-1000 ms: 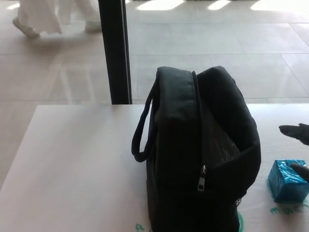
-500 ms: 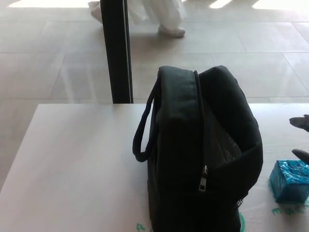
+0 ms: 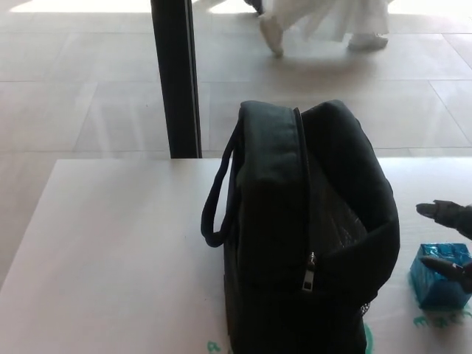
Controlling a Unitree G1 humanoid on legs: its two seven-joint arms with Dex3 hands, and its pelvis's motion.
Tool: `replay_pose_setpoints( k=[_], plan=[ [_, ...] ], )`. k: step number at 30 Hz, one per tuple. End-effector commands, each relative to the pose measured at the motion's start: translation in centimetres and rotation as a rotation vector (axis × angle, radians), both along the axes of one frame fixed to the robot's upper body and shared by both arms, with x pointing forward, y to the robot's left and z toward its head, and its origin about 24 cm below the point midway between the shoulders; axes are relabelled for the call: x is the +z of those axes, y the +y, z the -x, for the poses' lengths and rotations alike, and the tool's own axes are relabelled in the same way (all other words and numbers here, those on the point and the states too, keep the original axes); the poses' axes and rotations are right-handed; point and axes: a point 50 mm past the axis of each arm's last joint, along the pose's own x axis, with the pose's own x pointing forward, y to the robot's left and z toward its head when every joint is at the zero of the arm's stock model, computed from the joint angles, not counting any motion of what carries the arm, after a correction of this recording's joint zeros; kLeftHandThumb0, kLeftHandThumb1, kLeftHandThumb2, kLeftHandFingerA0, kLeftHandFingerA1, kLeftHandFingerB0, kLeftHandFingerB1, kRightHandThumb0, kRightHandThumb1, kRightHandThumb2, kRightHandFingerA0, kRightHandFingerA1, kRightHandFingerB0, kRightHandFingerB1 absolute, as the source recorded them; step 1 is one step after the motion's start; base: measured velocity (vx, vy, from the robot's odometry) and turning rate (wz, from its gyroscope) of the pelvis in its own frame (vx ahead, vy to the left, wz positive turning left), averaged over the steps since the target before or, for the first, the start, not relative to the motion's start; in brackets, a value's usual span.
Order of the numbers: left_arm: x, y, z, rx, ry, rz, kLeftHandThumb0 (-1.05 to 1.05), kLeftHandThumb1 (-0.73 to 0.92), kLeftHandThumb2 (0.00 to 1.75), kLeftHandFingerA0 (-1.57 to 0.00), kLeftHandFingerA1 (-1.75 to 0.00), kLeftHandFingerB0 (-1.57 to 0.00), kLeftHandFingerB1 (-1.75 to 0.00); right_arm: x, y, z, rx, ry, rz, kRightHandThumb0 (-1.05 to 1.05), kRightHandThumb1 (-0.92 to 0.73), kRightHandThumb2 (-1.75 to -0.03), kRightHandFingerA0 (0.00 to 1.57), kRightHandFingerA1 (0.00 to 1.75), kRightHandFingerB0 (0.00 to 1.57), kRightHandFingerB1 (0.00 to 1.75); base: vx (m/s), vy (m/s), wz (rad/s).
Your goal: The robot uses its right hand to pick up the cube kept on the middle of the desk and put it inside the bag next to it
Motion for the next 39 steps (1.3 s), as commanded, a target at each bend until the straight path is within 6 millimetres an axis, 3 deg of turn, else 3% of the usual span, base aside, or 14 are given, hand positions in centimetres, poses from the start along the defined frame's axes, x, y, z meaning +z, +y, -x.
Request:
replay_pose_setpoints(
  k=[1, 3, 4, 7, 8, 9, 11, 13, 14, 17, 21, 22, 29, 39],
  plan=[
    [0.5, 0.6, 0.1, 0.011, 0.004, -0.016, -0.84, 0.64, 0.59, -0.33, -0.55, -0.27, -0.42, -0.5, -0.1, 0.0, -0.006, 0.036, 0.018, -1.04, -0.63, -1.06, 0.00, 0.09, 0.00, 0.04, 0.00, 0.000, 0.00],
    [0.5, 0.5, -0.2, 0.008, -0.003, -0.019, -0.85, 0.64, 0.59, -0.34, -0.55, -0.28, -0.43, -0.3, -0.6, -0.1, -0.019, 0.057, 0.022, -1.03, -0.63, -1.04, 0.00, 0.11, 0.00, 0.04, 0.00, 0.000, 0.00],
    [0.5, 0.5, -0.2, 0.008, -0.002, -0.020, -0.84, 0.65, 0.60, -0.33, -0.55, -0.28, -0.42, -0.3, -0.8, 0.0, -0.021, 0.069, 0.028, -1.03, -0.58, -0.92, 0.00, 0.00, 0.00, 0.00, 0.00, 0.000, 0.00],
    [0.7, 0.5, -0.4, 0.015, -0.012, -0.023, -0.84, 0.64, 0.59, -0.34, -0.55, -0.29, -0.43, -0.4, -1.8, 0.0, -0.051, 0.116, 0.073, -0.97, -0.53, -0.87, 0.00, 0.00, 0.00, 0.01, 0.00, 0.000, 0.00],
    [0.7, 0.5, -0.4, 0.005, -0.011, -0.030, -0.84, 0.65, 0.60, -0.34, -0.55, -0.29, -0.43, -0.6, -2.1, 0.1, -0.064, 0.123, 0.081, -1.05, -0.61, -0.99, 0.00, 0.12, 0.00, 0.02, 0.00, 0.000, 0.00],
    [0.7, 0.6, -0.6, 0.046, -0.006, -0.004, -0.84, 0.49, 0.96, -0.36, -0.62, -0.20, -0.49, -0.6, -2.6, 0.1, -0.092, 0.127, 0.075, -1.05, -0.60, -0.96, 0.00, 0.10, 0.00, 0.00, 0.00, 0.000, 0.00],
    [0.7, 0.5, -0.7, 0.044, -0.009, -0.004, -0.83, 0.49, 0.97, -0.36, -0.62, -0.18, -0.48, -0.8, -3.5, 0.1, -0.116, 0.135, 0.114, -1.05, -0.60, -0.96, 0.00, 0.10, 0.00, 0.00, 0.00, 0.000, 0.00],
    [0.9, 0.5, -1.0, 0.029, -0.015, -0.010, -0.82, 0.48, 0.97, -0.36, -0.63, -0.17, -0.48, -1.0, -4.3, 0.3, -0.137, 0.154, 0.160, -1.05, -0.59, -0.96, 0.00, 0.11, 0.00, 0.00, 0.00, 0.000, 0.00],
    [1.0, 0.5, -1.0, 0.008, -0.018, -0.015, -0.84, 0.64, 0.59, -0.34, -0.57, -0.27, -0.43, -1.0, -4.5, 0.3, -0.147, 0.163, 0.179, -1.04, -0.59, -0.95, 0.00, 0.10, 0.00, 0.00, 0.00, 0.000, 0.00],
    [1.4, 0.6, -1.4, 0.004, -0.020, -0.028, -0.85, 0.64, 0.60, -0.35, -0.55, -0.27, -0.41, -1.4, -4.8, 0.4, -0.149, 0.178, 0.191, -1.01, -0.57, -0.93, 0.00, 0.11, 0.00, 0.00, 0.00, 0.000, 0.00],
    [1.7, 0.3, -1.6, -0.031, -0.030, -0.045, -0.86, 0.65, 0.60, -0.34, -0.55, -0.27, -0.42, -1.8, -3.9, 0.2, -0.116, 0.200, 0.198, -1.03, -0.59, -0.94, 0.00, 0.09, 0.00, 0.00, 0.00, 0.000, 0.00],
    [1.8, 0.3, -1.7, -0.033, -0.032, -0.048, -0.87, 0.64, 0.60, -0.35, -0.56, -0.27, -0.42, -1.8, -2.5, 0.0, -0.070, 0.193, 0.181, -0.99, -0.55, -0.93, 0.00, 0.05, 0.00, 0.00, 0.00, 0.000, 0.00],
    [1.7, 0.4, -1.8, -0.030, -0.036, -0.058, -0.86, 0.64, 0.61, -0.38, -0.57, -0.29, -0.44, -1.7, 0.9, -0.8, 0.054, 0.136, 0.159, -0.98, -0.55, -0.91, 0.00, 0.02, 0.00, 0.00, 0.00, 0.000, 0.00],
    [1.7, 0.6, -1.8, -0.020, -0.051, -0.058, -0.85, 0.65, 0.61, -0.39, -0.56, -0.30, -0.44, 0.1, 0.2, -1.7, 0.032, 0.081, 0.172, -0.96, -0.54, -0.91, 0.00, 0.08, 0.00, 0.00, 0.00, 0.000, 0.00]
  ],
)
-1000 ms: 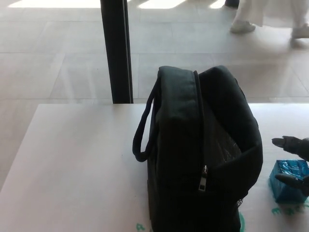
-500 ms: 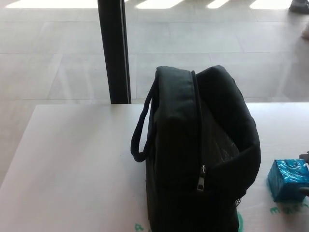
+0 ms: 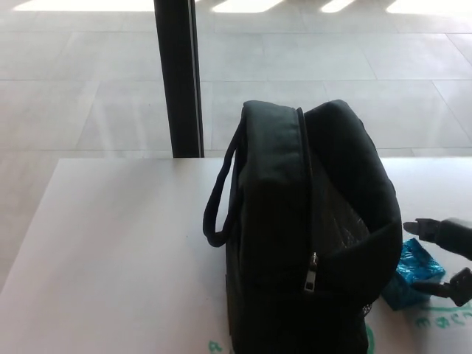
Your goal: The robot uses its right hand to pick up the cube kept on the middle of the desk and put it inside the bag next to it
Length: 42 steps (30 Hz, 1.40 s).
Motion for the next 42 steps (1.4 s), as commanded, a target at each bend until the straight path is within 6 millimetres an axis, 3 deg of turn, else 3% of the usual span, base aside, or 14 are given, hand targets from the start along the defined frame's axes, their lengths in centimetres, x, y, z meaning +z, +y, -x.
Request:
replay_pose_setpoints(
  k=[1, 4, 7, 8, 9, 13, 14, 26, 27, 31, 32, 33, 39, 42],
  plan=[
    [0.5, 0.6, 0.0, 0.026, -0.016, -0.017, -0.86, 0.62, 0.61, -0.39, -0.57, -0.30, -0.44, 1.4, -1.3, -0.4, -0.035, -0.022, 0.032, -0.98, -0.54, -0.93, 0.00, 0.09, 0.00, 0.00, 0.00, 0.000, 0.00],
    [0.5, 0.7, 0.0, 0.035, -0.014, -0.005, -0.77, 0.50, 0.99, -0.35, -0.62, -0.15, -0.47, 1.4, -1.8, -0.5, -0.065, -0.011, 0.019, -1.00, -0.55, -0.95, 0.00, 0.09, 0.00, 0.00, 0.00, 0.000, 0.00],
    [0.4, 0.6, -0.1, 0.033, -0.008, -0.005, -0.83, 0.66, 0.60, -0.37, -0.55, -0.32, -0.43, 1.2, -2.2, -0.3, -0.087, -0.006, -0.001, -1.03, -0.57, -0.96, 0.00, 0.10, 0.00, 0.00, 0.00, 0.000, 0.00],
    [0.4, 0.6, -0.1, 0.033, -0.006, -0.005, -0.82, 0.51, 0.99, -0.36, -0.62, -0.19, -0.48, 1.3, -2.2, -0.3, -0.090, -0.004, -0.010, -1.04, -0.58, -0.96, 0.00, 0.11, 0.00, 0.00, 0.00, 0.000, 0.00],
    [0.3, 0.6, 0.0, 0.038, -0.005, -0.003, -0.83, 0.65, 0.60, -0.37, -0.55, -0.32, -0.43, 1.3, -2.1, -0.4, -0.090, 0.002, -0.020, -1.05, -0.59, -0.97, 0.00, 0.12, 0.00, 0.00, 0.00, 0.000, 0.00],
    [0.2, 0.5, 0.0, 0.043, -0.009, 0.012, -0.85, 0.63, 0.62, -0.37, -0.56, -0.35, -0.46, 1.7, -1.8, -0.7, -0.113, 0.032, -0.061, -1.04, -0.57, -1.00, 0.00, 0.16, 0.00, 0.03, 0.00, 0.000, 0.00],
    [0.3, 0.5, 0.0, 0.045, -0.013, 0.014, -0.83, 0.64, 0.62, -0.37, -0.57, -0.35, -0.47, 1.9, -1.6, -0.8, -0.111, 0.047, -0.089, -1.04, -0.66, -0.61, 0.00, 0.00, 0.00, 0.00, 0.00, 0.000, 0.00],
    [0.2, 0.6, 0.4, 0.025, -0.001, -0.006, -0.86, 0.51, 0.98, -0.34, -0.62, -0.19, -0.48, 2.8, -0.3, -1.2, -0.082, 0.045, -0.160, -1.05, -0.60, -1.01, 0.00, 0.15, 0.00, 0.00, 0.00, 0.000, 0.00],
    [0.2, 0.6, 0.5, 0.021, -0.003, -0.008, -0.84, 0.50, 0.98, -0.32, -0.61, -0.17, -0.48, 2.8, -0.2, -1.2, -0.081, 0.046, -0.163, -0.98, -0.72, -0.61, 0.00, 0.00, 0.00, 0.00, 0.00, 0.000, 0.00],
    [0.2, 0.6, 0.5, 0.022, 0.001, -0.006, -0.85, 0.52, 0.99, -0.33, -0.61, -0.18, -0.48, 2.5, -0.1, -1.0, -0.082, 0.042, -0.161, -1.02, -0.79, -0.65, 0.00, 0.00, 0.00, 0.00, 0.00, 0.000, 0.00],
    [0.3, 0.6, 0.4, 0.021, -0.001, -0.006, -0.84, 0.66, 0.62, -0.34, -0.56, -0.28, -0.44, 2.0, 0.0, -0.9, -0.094, 0.045, -0.154, -1.02, -0.83, -0.66, 0.00, 0.00, 0.00, 0.00, 0.00, 0.000, 0.00],
    [0.3, 0.7, 0.4, 0.029, 0.002, -0.006, -0.83, 0.50, 0.98, -0.35, -0.62, -0.17, -0.48, 1.6, 0.0, -0.8, -0.108, 0.049, -0.154, -1.02, -0.84, -0.66, 0.00, 0.00, 0.00, 0.00, 0.00, 0.000, 0.00],
    [0.3, 0.9, 0.5, 0.050, -0.004, 0.008, -0.88, 0.51, 0.97, -0.33, -0.61, -0.23, -0.50, -0.2, 0.1, 0.1, -0.172, 0.092, -0.240, -1.02, -0.82, -0.65, 0.00, 0.00, 0.00, 0.00, 0.00, 0.000, 0.00],
    [0.4, 1.0, 0.4, 0.053, -0.002, 0.004, -0.85, 0.52, 0.98, -0.35, -0.62, -0.21, -0.50, -0.5, 0.5, 0.4, -0.184, 0.101, -0.259, -1.05, -0.68, -1.11, 0.00, 0.17, 0.00, 0.05, 0.00, 0.000, 0.00]
  ],
)
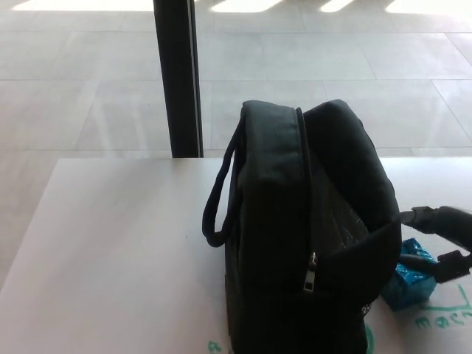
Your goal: The robot uses its right hand to pick up the cube kept on the middle of the desk and put it inside the bag next to it
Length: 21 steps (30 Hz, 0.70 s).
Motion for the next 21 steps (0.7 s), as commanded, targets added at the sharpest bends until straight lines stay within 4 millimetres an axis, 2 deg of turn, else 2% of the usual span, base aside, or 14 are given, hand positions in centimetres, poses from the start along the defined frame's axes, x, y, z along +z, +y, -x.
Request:
replay_pose_setpoints(
  k=[1, 2, 4, 5, 6, 7, 9, 10, 11, 12, 18, 19, 20, 21],
  plan=[
    [0.4, 0.7, 0.1, 0.029, 0.003, -0.007, -0.82, 0.51, 0.98, -0.35, -0.62, -0.19, -0.49, -0.7, -0.1, 0.5, -0.083, 0.033, -0.061, -1.05, -0.69, -1.11, 0.00, 0.16, 0.00, 0.05, 0.00, 0.000, 0.00],
    [0.4, 0.7, 0.1, 0.023, 0.004, -0.022, -0.84, 0.66, 0.62, -0.36, -0.56, -0.31, -0.44, -0.9, 0.0, 0.6, -0.087, 0.037, -0.079, -1.05, -0.70, -1.11, 0.00, 0.17, 0.00, 0.04, 0.00, 0.000, 0.00],
    [0.4, 0.7, 0.1, 0.015, 0.000, -0.020, -0.84, 0.67, 0.60, -0.35, -0.56, -0.29, -0.44, -1.0, 0.1, 0.6, -0.080, 0.039, -0.078, -1.05, -0.73, -1.13, 0.00, 0.15, 0.00, 0.03, 0.00, 0.000, 0.00],
    [0.4, 0.7, 0.2, 0.005, 0.003, -0.021, -0.83, 0.50, 0.99, -0.35, -0.63, -0.20, -0.49, -1.5, 0.2, 0.7, -0.067, 0.032, -0.071, -1.05, -0.78, -1.14, 0.00, 0.11, 0.00, 0.00, 0.00, 0.000, 0.00],
    [0.4, 0.7, 0.2, 0.007, 0.006, -0.018, -0.83, 0.50, 0.99, -0.35, -0.63, -0.20, -0.49, -1.7, 0.3, 0.8, -0.062, 0.028, -0.068, -1.05, -0.78, -1.14, 0.00, 0.11, 0.00, 0.00, 0.00, 0.000, 0.00],
    [0.4, 0.7, 0.2, 0.008, 0.004, -0.017, -0.84, 0.65, 0.62, -0.35, -0.57, -0.32, -0.45, -1.8, 0.3, 0.8, -0.064, 0.028, -0.067, -1.01, -0.77, -1.14, 0.00, 0.11, 0.00, 0.03, 0.00, 0.000, 0.00],
    [0.3, 0.8, 0.2, 0.012, 0.010, -0.010, -0.83, 0.52, 0.98, -0.35, -0.63, -0.20, -0.49, -2.1, 0.5, 0.7, -0.076, 0.029, -0.070, -1.05, -0.79, -1.14, 0.00, 0.10, 0.00, 0.00, 0.00, 0.000, 0.00],
    [0.4, 0.8, 0.2, 0.009, 0.011, -0.020, -0.82, 0.67, 0.63, -0.35, -0.56, -0.30, -0.44, -2.2, 0.6, 0.7, -0.080, 0.032, -0.066, -1.05, -0.81, -1.14, 0.00, 0.09, 0.00, 0.00, 0.00, 0.000, 0.00],
    [0.4, 0.8, 0.3, 0.016, 0.012, -0.016, -0.80, 0.51, 0.99, -0.36, -0.63, -0.16, -0.48, -2.3, 0.6, 0.6, -0.088, 0.029, -0.067, -0.98, -0.77, -1.13, 0.00, 0.13, 0.00, 0.06, 0.00, 0.000, 0.00],
    [0.5, 0.9, 0.1, 0.028, 0.008, -0.011, -0.80, 0.64, 0.60, -0.38, -0.59, -0.31, -0.45, -2.5, 0.6, 0.8, -0.102, 0.030, -0.080, -1.00, -0.78, -1.11, 0.00, 0.12, 0.00, 0.04, 0.00, 0.000, 0.00],
    [0.7, 1.0, 0.0, 0.038, 0.002, -0.001, -0.81, 0.64, 0.62, -0.34, -0.58, -0.28, -0.44, -2.6, 0.9, 0.3, -0.171, 0.047, -0.108, -0.96, -0.57, -0.86, 0.09, 0.15, 0.00, 0.00, 0.00, 0.000, 0.00],
    [0.7, 1.0, 0.1, 0.032, 0.004, -0.008, -0.77, 0.50, 0.98, -0.33, -0.63, -0.14, -0.48, -2.6, 0.9, 0.2, -0.175, 0.062, -0.111, -0.95, -0.56, -0.86, 0.09, 0.08, 0.00, 0.01, 0.00, 0.000, 0.00],
    [0.7, 1.1, 0.1, 0.024, 0.007, -0.019, -0.79, 0.66, 0.60, -0.34, -0.57, -0.29, -0.43, -2.6, 0.8, 0.2, -0.175, 0.078, -0.105, -0.93, -0.54, -0.84, 0.09, 0.07, 0.00, 0.01, 0.00, 0.000, 0.00],
    [0.8, 1.0, 0.1, 0.019, 0.008, -0.024, -0.78, 0.67, 0.60, -0.33, -0.56, -0.29, -0.43, -2.7, 0.8, 0.2, -0.179, 0.099, -0.077, -0.89, -0.48, -0.77, 0.14, 0.08, 0.00, 0.00, 0.00, 0.000, 0.00]
  ],
)
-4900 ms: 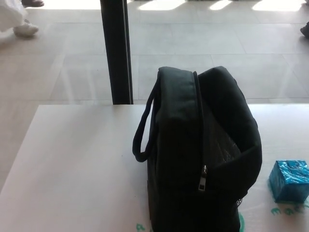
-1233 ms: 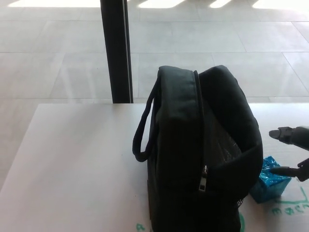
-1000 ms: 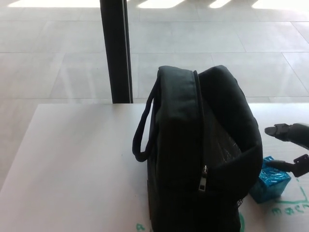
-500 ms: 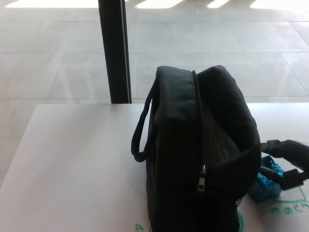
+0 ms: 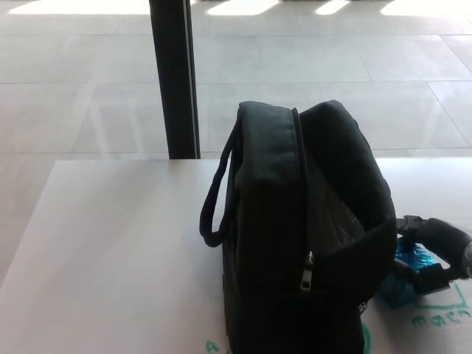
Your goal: The robot uses its right hand to pick up the cube kept on the middle of the desk and put it inside the bag next to it
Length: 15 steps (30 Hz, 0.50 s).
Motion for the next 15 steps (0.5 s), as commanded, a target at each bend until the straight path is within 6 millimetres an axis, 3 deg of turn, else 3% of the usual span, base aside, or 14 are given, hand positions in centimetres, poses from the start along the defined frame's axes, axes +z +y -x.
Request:
replay_pose_setpoints(
  k=[1, 2, 4, 7, 8, 9, 10, 11, 12, 13, 14, 15],
  plan=[
    [0.7, 0.7, 0.2, 0.000, 0.006, -0.022, -0.78, 0.67, 0.60, -0.32, -0.56, -0.29, -0.43, -1.2, -0.2, 0.1, -0.061, 0.129, 0.075, -0.88, -0.46, -0.75, 0.16, 0.05, 0.00, 0.00, 0.00, 0.000, 0.00],
    [0.7, 0.7, 0.1, 0.007, 0.002, -0.008, -0.76, 0.66, 0.60, -0.31, -0.57, -0.26, -0.43, -1.2, -0.3, 0.0, -0.065, 0.140, 0.084, -0.74, -0.39, -0.73, 0.06, 0.19, 0.00, 0.09, 0.00, 0.000, 0.00],
    [0.8, 0.7, -0.1, 0.012, -0.003, 0.002, -0.80, 0.66, 0.60, -0.32, -0.57, -0.30, -0.44, -1.3, -0.3, 0.0, -0.064, 0.155, 0.090, -0.64, -0.34, -0.70, 0.00, 0.22, 0.00, 0.15, 0.00, 0.000, 0.00],
    [1.0, 0.7, -0.3, -0.001, -0.005, -0.018, -0.80, 0.66, 0.60, -0.32, -0.56, -0.30, -0.44, -1.4, -0.3, 0.0, -0.035, 0.188, 0.130, -0.67, -0.34, -0.69, 0.00, 0.19, 0.00, 0.12, 0.00, 0.000, 0.00],
    [1.0, 0.8, -0.4, 0.001, -0.007, -0.028, -0.81, 0.66, 0.63, -0.34, -0.57, -0.30, -0.44, -1.4, -0.4, 0.0, -0.027, 0.193, 0.139, -0.63, -0.44, -0.70, 0.04, 0.21, 0.00, 0.00, 0.00, 0.000, 0.00],
    [1.0, 0.8, -0.4, 0.001, -0.007, -0.029, -0.81, 0.66, 0.63, -0.34, -0.57, -0.30, -0.44, -1.4, -0.4, 0.0, -0.026, 0.195, 0.141, -0.63, -0.44, -0.70, 0.04, 0.21, 0.00, 0.00, 0.00, 0.000, 0.00],
    [1.0, 0.8, -0.5, 0.012, -0.013, -0.024, -0.78, 0.65, 0.60, -0.36, -0.57, -0.34, -0.45, -1.4, -0.4, -0.1, -0.001, 0.211, 0.178, -0.80, -0.45, -0.73, 0.08, 0.18, 0.00, 0.01, 0.00, 0.000, 0.00],
    [1.1, 0.8, -0.5, 0.030, -0.022, -0.018, -0.78, 0.65, 0.60, -0.36, -0.57, -0.34, -0.45, -1.5, -0.5, -0.1, 0.034, 0.238, 0.234, -0.80, -0.45, -0.73, 0.08, 0.18, 0.00, 0.01, 0.00, 0.000, 0.00],
    [1.2, 0.8, -0.7, 0.022, -0.027, -0.022, -0.74, 0.47, 0.96, -0.37, -0.64, -0.25, -0.53, -1.6, -0.5, -0.2, 0.036, 0.261, 0.263, -0.68, -0.38, -0.68, 0.01, 0.25, 0.00, 0.00, 0.00, 0.000, 0.00],
    [1.3, 0.8, -0.8, 0.015, -0.030, -0.028, -0.74, 0.47, 0.96, -0.37, -0.64, -0.25, -0.53, -1.7, -0.5, -0.2, 0.036, 0.273, 0.266, -0.68, -0.38, -0.68, 0.01, 0.25, 0.00, 0.00, 0.00, 0.000, 0.00],
    [1.3, 0.8, -0.9, 0.017, -0.034, -0.028, -0.76, 0.66, 0.60, -0.36, -0.58, -0.33, -0.46, -1.7, -0.4, -0.2, 0.039, 0.291, 0.261, -0.69, -0.36, -0.67, 0.00, 0.47, 0.00, 0.00, 0.00, 0.000, 0.00],
    [1.3, 0.9, -0.9, 0.023, -0.037, -0.031, -0.80, 0.49, 0.86, -0.33, -0.61, -0.30, -0.53, -2.0, -0.3, -0.1, 0.046, 0.318, 0.250, -0.70, -0.46, -0.72, 0.07, 0.51, 0.00, 0.00, 0.00, 0.000, 0.00]
  ],
)
